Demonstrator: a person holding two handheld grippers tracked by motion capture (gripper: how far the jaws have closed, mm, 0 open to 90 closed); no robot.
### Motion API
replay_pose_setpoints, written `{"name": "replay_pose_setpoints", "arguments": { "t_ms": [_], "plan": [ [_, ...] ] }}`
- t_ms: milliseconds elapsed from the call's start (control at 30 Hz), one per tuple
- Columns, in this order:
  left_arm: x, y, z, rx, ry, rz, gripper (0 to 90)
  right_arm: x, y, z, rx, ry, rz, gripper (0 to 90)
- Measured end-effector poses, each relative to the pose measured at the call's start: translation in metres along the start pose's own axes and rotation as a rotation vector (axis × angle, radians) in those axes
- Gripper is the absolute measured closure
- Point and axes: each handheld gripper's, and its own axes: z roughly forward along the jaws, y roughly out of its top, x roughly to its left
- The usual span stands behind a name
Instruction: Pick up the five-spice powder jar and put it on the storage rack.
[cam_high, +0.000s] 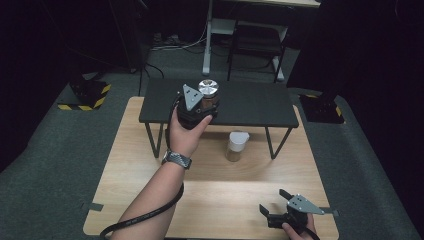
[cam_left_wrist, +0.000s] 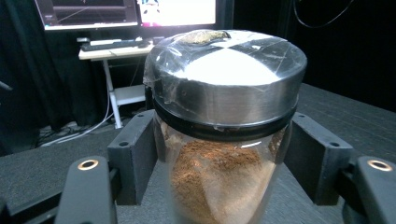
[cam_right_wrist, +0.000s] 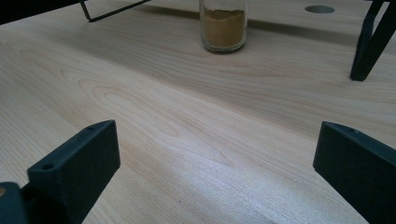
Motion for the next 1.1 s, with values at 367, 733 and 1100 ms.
{"name": "replay_pose_setpoints", "arguments": {
  "t_ms": [367,733,1100],
  "plan": [
    [0.000,0.000,0.012,0.016,0.006,0.004,31.4,0.000,0.000,0.000,0.001,0.003,-0.001,0.3],
    [0.003,-0.006,0.014,-0.001,0.000,-0.019,31.3,0.000,0.001,0.000,0.003,0.007,-0.007,0.3],
    [0.005,-0.004,0.014,0.003,-0.006,-0.017,31.2,-0.001,0.001,0.000,0.003,0.009,-0.006,0.3]
  ]
}}
